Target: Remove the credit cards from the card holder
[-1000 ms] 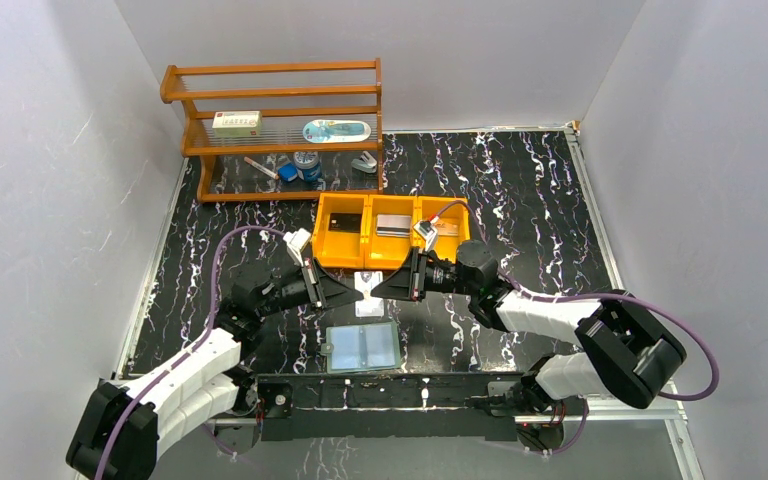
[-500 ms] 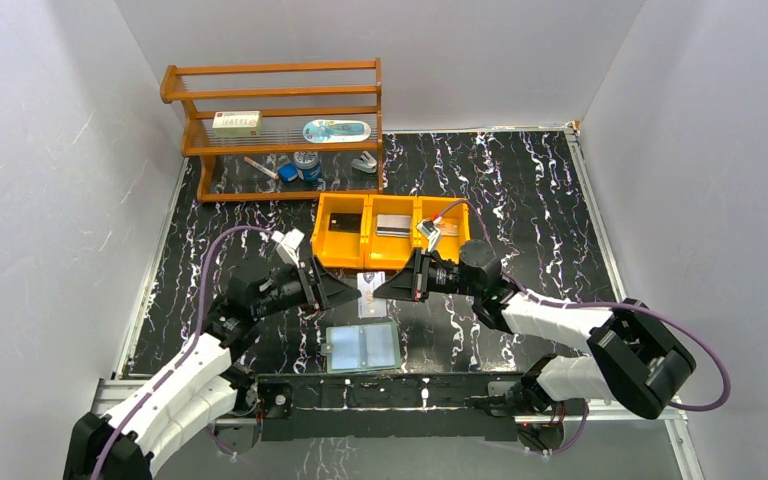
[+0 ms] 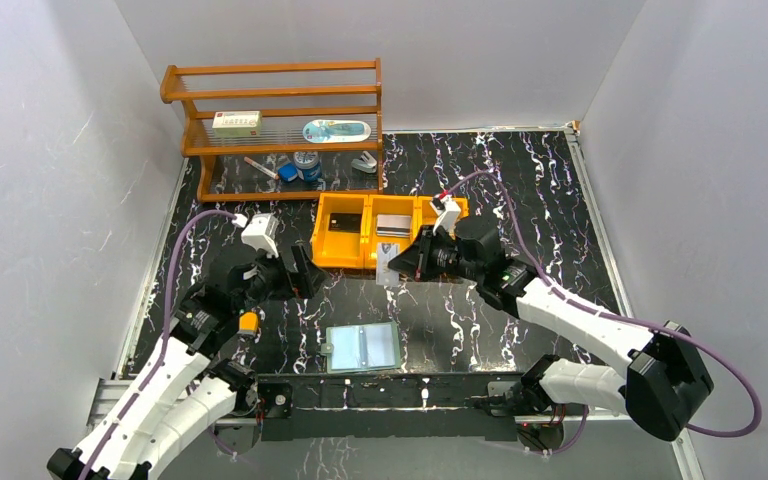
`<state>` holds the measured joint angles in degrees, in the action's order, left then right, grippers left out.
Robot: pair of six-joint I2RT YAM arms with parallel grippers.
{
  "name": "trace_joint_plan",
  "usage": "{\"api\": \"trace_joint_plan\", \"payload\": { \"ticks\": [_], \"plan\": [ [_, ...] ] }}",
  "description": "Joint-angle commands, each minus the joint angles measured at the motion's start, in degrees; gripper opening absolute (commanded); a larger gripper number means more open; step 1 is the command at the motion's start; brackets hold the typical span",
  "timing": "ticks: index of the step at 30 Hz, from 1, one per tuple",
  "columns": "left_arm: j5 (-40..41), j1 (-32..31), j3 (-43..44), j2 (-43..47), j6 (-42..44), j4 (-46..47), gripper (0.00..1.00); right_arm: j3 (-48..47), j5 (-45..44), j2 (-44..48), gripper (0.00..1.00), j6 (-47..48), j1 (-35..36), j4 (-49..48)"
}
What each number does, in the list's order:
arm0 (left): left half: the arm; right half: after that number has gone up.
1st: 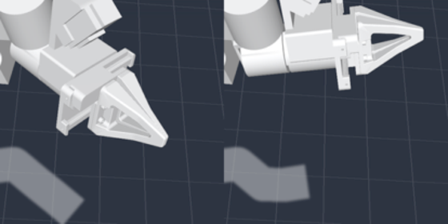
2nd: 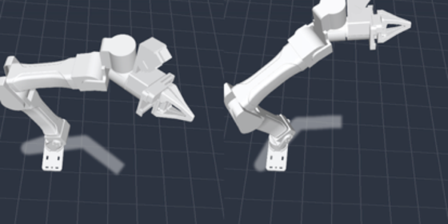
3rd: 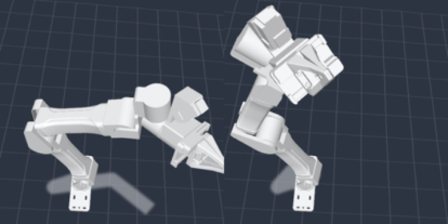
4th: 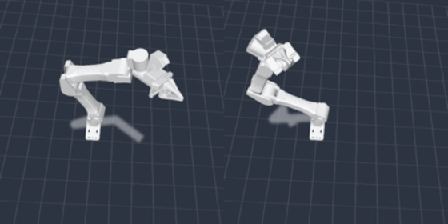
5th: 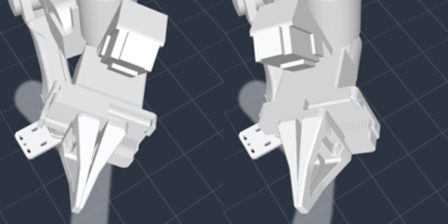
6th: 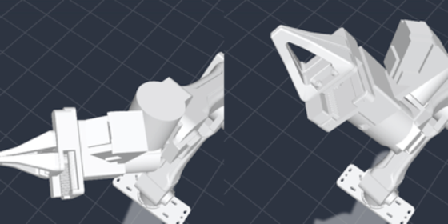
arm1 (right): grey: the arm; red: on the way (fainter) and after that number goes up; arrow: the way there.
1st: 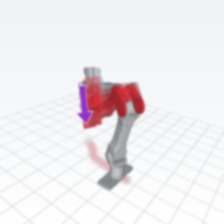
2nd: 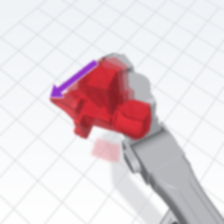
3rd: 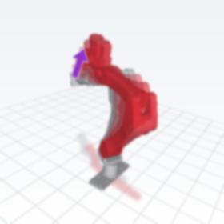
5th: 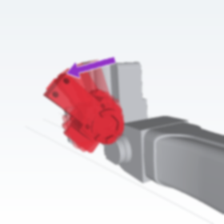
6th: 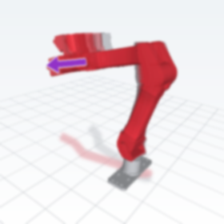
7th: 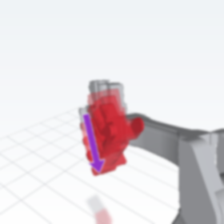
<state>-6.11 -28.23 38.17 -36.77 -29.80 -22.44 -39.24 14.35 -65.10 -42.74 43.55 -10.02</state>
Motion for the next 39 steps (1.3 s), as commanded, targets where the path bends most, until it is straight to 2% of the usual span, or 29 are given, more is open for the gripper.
{"api": "trace_joint_plan", "payload": {
  "ticks": [1,4,10,15,21,31,39],
  "plan": [
    [12.15,0.28,2.58,0.64,7.28,-7.73,0.98,-5.89,-8.84,0.45,0.00,10.07,-0.20,8.07],
    [14.77,0.28,1.74,1.29,7.51,-6.77,0.98,-8.12,-11.31,-0.64,0.00,13.75,-0.15,9.65],
    [14.10,0.28,-0.42,2.47,6.86,-2.63,0.98,-12.83,-15.08,-3.45,0.00,21.43,-0.21,10.60],
    [13.96,0.28,-0.58,0.16,7.42,-1.52,0.98,-18.19,-19.98,-7.78,0.00,28.45,-0.21,14.18],
    [13.92,0.26,0.76,-1.45,7.75,-3.02,0.98,-22.71,-25.89,-12.53,0.00,41.00,0.24,16.42],
    [15.10,0.28,0.11,0.45,8.00,-2.70,0.98,-30.60,-28.70,-25.23,0.00,58.39,2.28,16.99],
    [15.05,0.28,0.00,0.13,8.26,-2.70,0.98,-34.69,-28.25,-31.89,0.00,69.41,2.59,14.70]
  ]
}}
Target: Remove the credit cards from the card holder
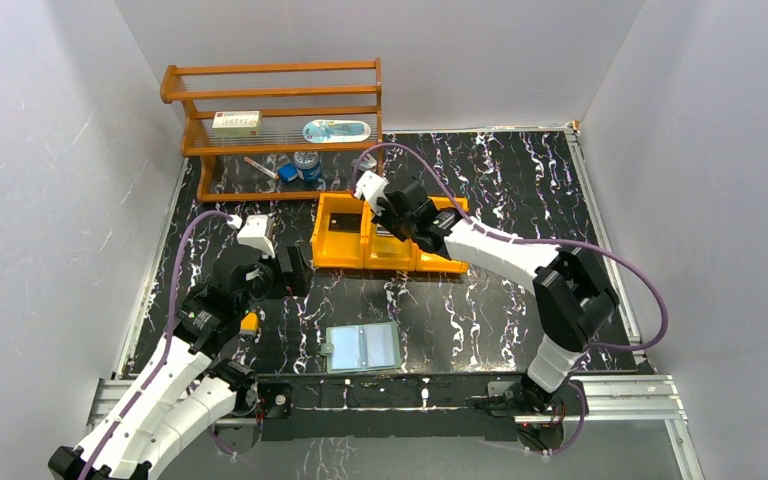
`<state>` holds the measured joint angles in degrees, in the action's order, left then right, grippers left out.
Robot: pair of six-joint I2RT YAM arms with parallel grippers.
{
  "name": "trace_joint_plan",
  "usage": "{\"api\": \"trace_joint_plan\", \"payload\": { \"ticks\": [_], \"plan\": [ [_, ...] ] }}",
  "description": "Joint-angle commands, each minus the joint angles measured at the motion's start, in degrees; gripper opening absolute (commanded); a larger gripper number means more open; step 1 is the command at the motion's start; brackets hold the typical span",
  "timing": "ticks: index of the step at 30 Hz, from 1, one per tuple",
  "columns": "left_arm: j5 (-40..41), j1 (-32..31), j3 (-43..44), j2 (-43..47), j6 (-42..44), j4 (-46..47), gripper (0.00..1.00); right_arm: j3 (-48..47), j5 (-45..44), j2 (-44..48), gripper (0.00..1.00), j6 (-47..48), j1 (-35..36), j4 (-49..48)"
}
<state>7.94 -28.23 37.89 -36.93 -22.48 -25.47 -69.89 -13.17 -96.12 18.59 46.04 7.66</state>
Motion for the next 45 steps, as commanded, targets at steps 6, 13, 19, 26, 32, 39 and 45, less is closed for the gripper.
{"api": "trace_joint_plan", "payload": {
  "ticks": [6,13,19,26,32,39,45],
  "plan": [
    [0.31,0.30,0.26,-0.24,1.25,0.34,0.98,-9.99,4.37,-7.87,0.00,16.28,0.10,1.53],
    [-0.13,0.35,0.35,-0.25,1.47,0.34,0.98,-15.00,-2.97,-14.24,0.00,21.05,0.10,4.77],
    [-0.21,0.32,0.19,-0.07,1.56,0.39,0.98,-14.36,-5.00,-15.35,0.00,25.26,0.10,3.31],
    [-0.31,0.30,0.29,-0.50,1.65,0.34,0.98,-13.59,-5.01,-16.29,0.00,29.84,0.10,1.23],
    [-0.22,0.30,0.38,-0.48,1.74,0.29,0.98,-13.89,-6.33,-18.72,0.00,31.96,0.10,-0.68],
    [1.67,0.37,0.41,1.28,1.73,-0.10,0.98,-15.70,-6.52,-20.79,0.00,31.72,-0.32,-1.66],
    [3.20,0.34,0.11,2.97,1.66,-0.28,0.98,-15.42,-4.90,-21.36,0.07,31.58,-0.50,0.16]
  ]
}}
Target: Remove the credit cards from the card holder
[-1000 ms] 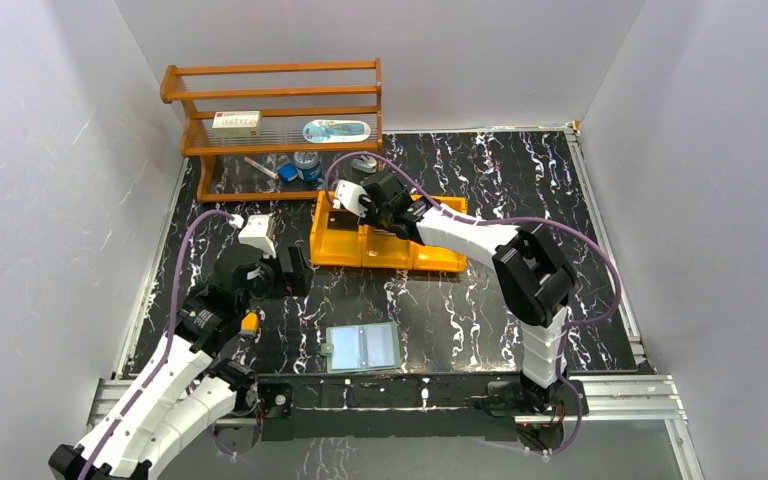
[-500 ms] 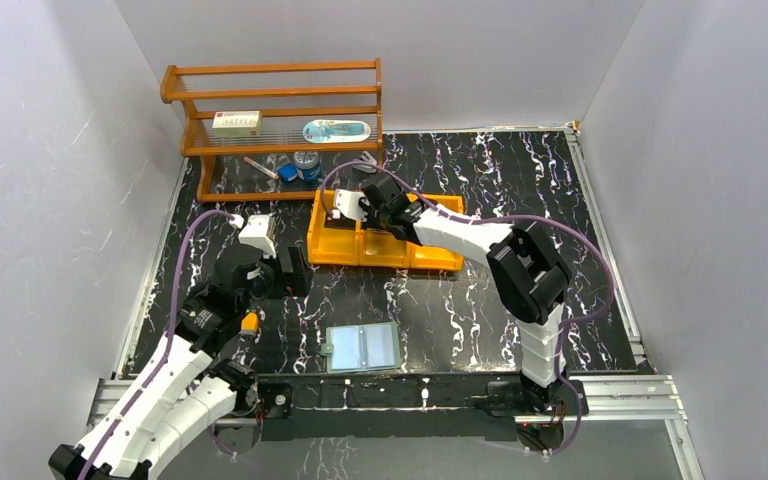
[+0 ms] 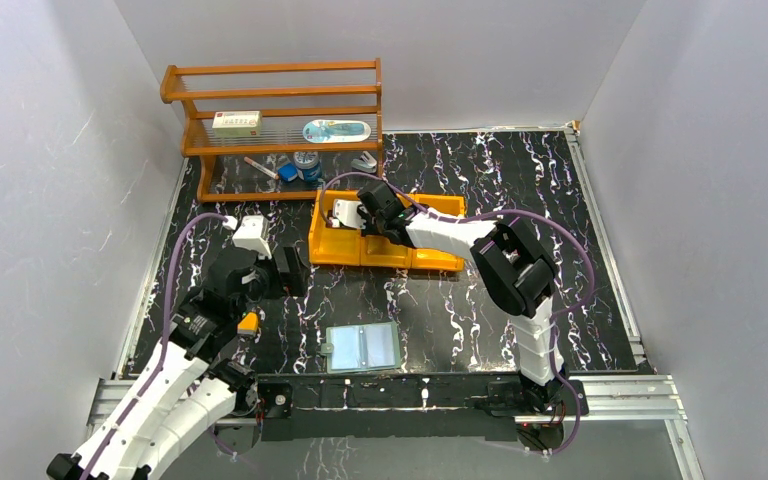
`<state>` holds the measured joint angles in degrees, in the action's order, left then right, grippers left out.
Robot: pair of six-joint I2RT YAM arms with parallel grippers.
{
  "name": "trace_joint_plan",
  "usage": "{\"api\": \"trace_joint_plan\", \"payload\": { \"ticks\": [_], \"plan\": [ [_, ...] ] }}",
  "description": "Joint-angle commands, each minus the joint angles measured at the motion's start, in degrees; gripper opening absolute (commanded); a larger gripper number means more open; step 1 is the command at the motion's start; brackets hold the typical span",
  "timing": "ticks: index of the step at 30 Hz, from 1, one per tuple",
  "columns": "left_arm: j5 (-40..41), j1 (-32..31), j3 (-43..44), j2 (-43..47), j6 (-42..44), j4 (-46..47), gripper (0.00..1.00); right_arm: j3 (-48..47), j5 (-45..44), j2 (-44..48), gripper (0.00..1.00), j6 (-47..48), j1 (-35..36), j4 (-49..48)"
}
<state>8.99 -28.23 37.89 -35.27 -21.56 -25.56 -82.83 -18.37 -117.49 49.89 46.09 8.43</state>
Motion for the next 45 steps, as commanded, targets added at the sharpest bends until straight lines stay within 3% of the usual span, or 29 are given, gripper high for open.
{"api": "trace_joint_plan", "payload": {
  "ticks": [1,7,11,14,22,26,28,35,38,45],
  "plan": [
    [2.24,0.41,0.06,1.57,0.73,-0.08,0.98,-2.36,0.35,-0.20,0.08,0.30,-0.56,-0.20],
    [1.92,0.37,0.12,0.96,0.73,-0.19,0.98,-2.44,0.99,-0.22,0.17,-1.59,-0.56,2.29],
    [1.88,0.31,0.20,0.59,0.73,-0.35,0.98,-3.40,0.76,0.10,0.36,-3.67,-0.56,3.23],
    [1.87,0.37,0.19,0.55,0.73,-0.37,0.98,-3.94,1.49,1.02,0.44,-5.85,-0.56,3.42],
    [1.59,0.37,0.19,0.12,0.78,-0.45,0.98,-5.86,2.40,6.30,0.48,-17.98,-0.63,3.39],
    [0.48,0.35,0.03,-0.40,0.56,-0.39,0.98,1.11,7.76,15.41,0.50,-34.94,-0.65,-1.54],
    [-0.50,0.37,-0.04,-1.18,0.71,-0.12,0.98,8.47,13.07,21.38,0.51,-49.39,-0.65,-5.09],
    [-7.04,0.33,-0.05,-4.41,0.65,0.30,0.98,26.26,26.68,34.06,0.47,-83.92,-0.54,-6.35],
    [-10.04,0.36,-0.11,-6.38,-0.99,0.17,0.96,34.54,29.70,37.87,0.45,-94.36,0.43,-9.99],
    [-21.27,0.28,-1.42,-12.79,-16.53,-3.85,0.88,43.44,22.79,42.31,0.45,-105.37,8.44,-7.49]
  ]
}}
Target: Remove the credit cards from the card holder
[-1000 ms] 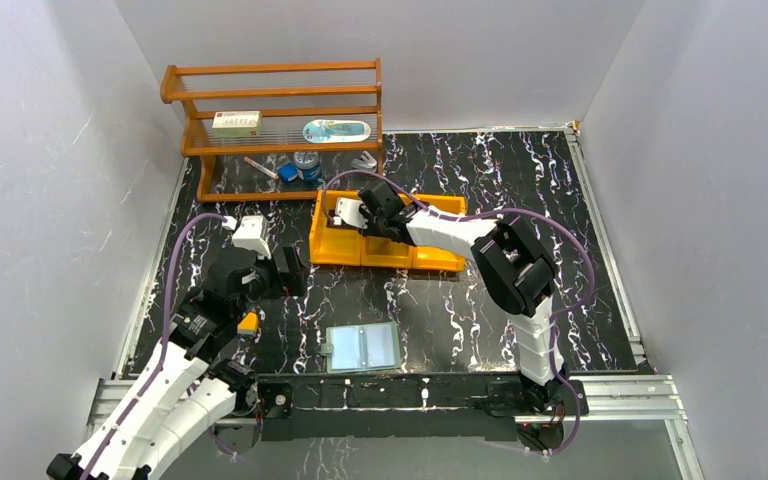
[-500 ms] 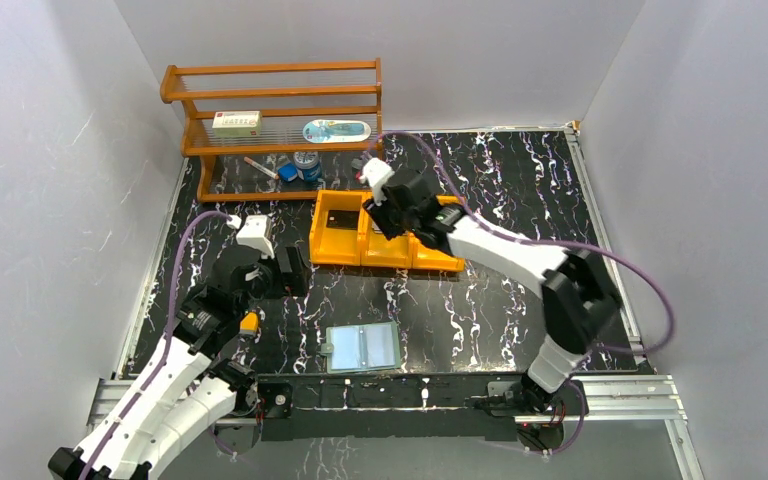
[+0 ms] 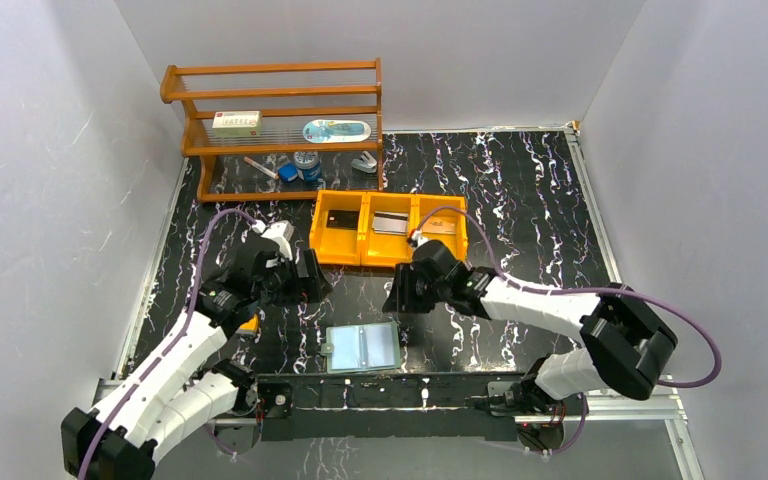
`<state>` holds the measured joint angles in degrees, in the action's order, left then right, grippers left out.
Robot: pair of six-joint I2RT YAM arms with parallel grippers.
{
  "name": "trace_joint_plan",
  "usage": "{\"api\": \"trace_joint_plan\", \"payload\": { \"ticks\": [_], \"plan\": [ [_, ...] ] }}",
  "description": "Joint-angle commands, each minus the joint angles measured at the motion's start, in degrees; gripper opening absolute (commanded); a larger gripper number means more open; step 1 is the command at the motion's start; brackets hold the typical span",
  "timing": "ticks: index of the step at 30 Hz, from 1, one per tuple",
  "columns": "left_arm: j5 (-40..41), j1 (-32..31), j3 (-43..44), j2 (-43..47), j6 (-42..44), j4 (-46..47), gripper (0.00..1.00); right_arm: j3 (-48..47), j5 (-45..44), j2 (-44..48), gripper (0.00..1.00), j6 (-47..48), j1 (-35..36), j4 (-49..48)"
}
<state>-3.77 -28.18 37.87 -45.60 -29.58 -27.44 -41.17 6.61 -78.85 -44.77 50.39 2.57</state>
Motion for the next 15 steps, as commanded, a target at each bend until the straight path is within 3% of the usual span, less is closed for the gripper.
{"api": "trace_joint_plan", "payload": {
  "ticks": [1,7,15],
  "plan": [
    [-9.46,0.25,-2.37,-3.26,-9.36,-1.77,0.87,2.46,-2.22,3.63,0.45,-11.49,5.21,-1.95],
    [-14.27,0.07,-5.61,-6.76,-11.38,-0.54,0.81,2.70,-3.07,0.72,0.44,-13.91,9.97,-1.18],
    [-13.12,-1.69,-9.55,-4.93,-16.47,0.07,0.77,2.87,-5.58,-0.68,0.44,-15.75,10.58,1.08]
  ]
}}
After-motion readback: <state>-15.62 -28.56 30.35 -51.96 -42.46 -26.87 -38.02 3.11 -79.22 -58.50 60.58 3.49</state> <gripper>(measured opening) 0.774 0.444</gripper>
